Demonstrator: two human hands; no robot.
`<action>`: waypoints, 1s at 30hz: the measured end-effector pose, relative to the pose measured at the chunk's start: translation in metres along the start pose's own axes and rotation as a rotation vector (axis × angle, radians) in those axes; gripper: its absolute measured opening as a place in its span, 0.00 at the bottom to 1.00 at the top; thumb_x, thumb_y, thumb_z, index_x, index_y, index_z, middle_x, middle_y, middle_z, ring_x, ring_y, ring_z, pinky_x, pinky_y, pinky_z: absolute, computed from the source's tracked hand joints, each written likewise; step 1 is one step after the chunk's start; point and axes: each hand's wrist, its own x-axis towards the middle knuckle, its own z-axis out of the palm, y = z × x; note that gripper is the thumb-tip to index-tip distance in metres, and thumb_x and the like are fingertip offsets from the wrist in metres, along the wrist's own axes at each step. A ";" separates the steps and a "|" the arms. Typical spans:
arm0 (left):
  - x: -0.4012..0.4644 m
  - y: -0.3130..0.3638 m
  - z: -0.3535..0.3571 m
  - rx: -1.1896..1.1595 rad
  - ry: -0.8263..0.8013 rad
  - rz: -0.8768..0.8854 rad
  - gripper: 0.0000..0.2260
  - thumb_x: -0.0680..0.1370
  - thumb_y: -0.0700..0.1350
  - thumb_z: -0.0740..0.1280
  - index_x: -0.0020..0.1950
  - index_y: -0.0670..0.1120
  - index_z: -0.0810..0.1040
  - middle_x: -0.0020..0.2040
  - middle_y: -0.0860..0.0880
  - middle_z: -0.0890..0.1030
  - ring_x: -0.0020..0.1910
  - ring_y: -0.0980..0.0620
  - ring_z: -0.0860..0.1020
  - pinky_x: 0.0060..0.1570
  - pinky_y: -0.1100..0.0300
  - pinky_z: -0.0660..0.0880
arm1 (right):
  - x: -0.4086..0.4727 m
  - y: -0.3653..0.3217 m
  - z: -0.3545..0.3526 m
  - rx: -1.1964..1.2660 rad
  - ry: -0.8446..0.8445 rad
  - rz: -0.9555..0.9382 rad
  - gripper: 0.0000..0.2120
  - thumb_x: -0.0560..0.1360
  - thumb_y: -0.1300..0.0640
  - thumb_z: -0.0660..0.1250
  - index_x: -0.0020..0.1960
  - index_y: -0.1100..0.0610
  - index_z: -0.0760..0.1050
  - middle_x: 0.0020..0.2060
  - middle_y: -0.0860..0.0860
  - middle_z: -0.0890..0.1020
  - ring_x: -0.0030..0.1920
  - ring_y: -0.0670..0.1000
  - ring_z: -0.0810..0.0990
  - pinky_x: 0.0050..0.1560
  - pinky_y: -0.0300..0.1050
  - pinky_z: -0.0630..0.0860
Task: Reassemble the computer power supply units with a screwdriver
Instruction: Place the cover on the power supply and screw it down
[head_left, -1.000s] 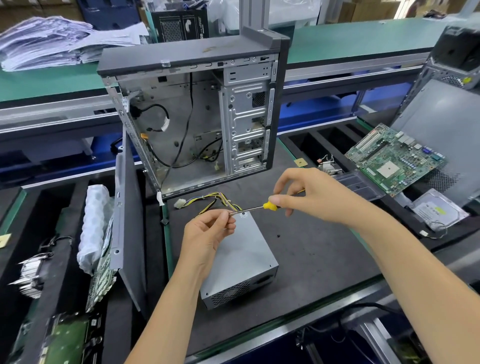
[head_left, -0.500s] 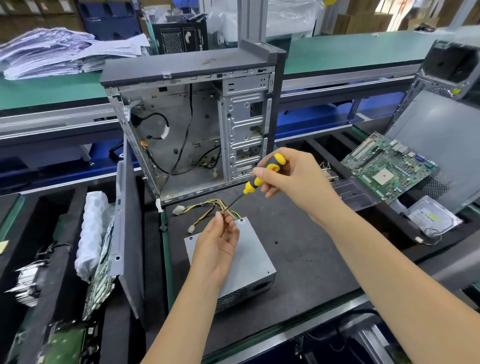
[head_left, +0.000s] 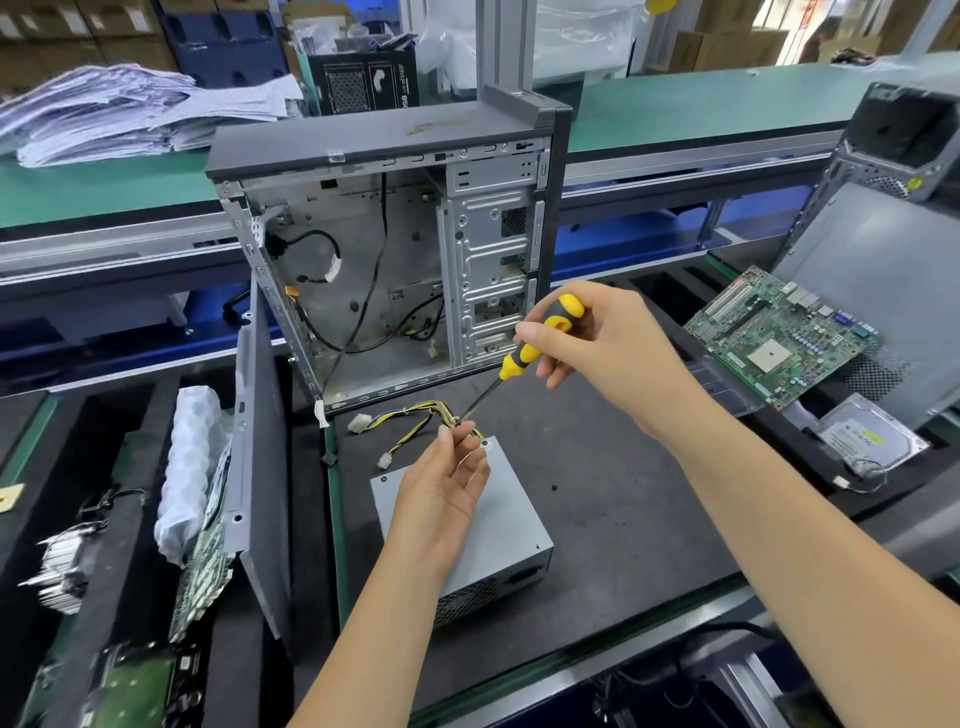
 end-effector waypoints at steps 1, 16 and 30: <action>0.000 0.000 -0.003 0.098 -0.003 0.022 0.13 0.81 0.47 0.62 0.52 0.39 0.81 0.40 0.47 0.83 0.37 0.53 0.81 0.40 0.62 0.80 | 0.000 -0.001 -0.003 -0.016 -0.001 -0.002 0.07 0.74 0.58 0.71 0.46 0.62 0.78 0.34 0.57 0.82 0.32 0.53 0.82 0.33 0.41 0.78; -0.022 0.002 -0.018 1.376 -0.494 0.336 0.08 0.76 0.36 0.70 0.52 0.48 0.83 0.52 0.53 0.79 0.52 0.61 0.77 0.55 0.69 0.71 | -0.039 0.012 -0.016 -0.325 -0.216 0.093 0.05 0.75 0.57 0.69 0.42 0.57 0.75 0.27 0.47 0.80 0.26 0.43 0.78 0.30 0.34 0.74; -0.023 -0.002 -0.018 1.512 -0.528 0.326 0.07 0.72 0.40 0.74 0.47 0.51 0.83 0.52 0.56 0.77 0.53 0.60 0.75 0.56 0.64 0.70 | -0.054 0.028 -0.020 -0.379 -0.194 0.147 0.05 0.74 0.55 0.69 0.42 0.55 0.76 0.27 0.51 0.82 0.26 0.48 0.80 0.31 0.35 0.75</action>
